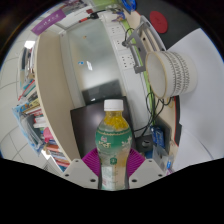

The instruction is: Pour water

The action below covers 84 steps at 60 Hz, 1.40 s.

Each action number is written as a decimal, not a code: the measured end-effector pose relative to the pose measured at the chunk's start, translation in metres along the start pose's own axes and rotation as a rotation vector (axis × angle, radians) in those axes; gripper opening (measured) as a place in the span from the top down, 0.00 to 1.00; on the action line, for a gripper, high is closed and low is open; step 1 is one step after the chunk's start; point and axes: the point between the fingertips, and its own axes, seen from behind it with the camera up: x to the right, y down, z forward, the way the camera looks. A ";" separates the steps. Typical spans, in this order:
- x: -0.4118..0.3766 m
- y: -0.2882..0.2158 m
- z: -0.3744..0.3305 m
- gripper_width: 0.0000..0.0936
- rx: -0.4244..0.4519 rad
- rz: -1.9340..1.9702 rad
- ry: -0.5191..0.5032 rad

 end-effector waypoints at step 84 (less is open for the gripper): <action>-0.094 -0.253 -0.020 0.67 0.094 -1.765 0.215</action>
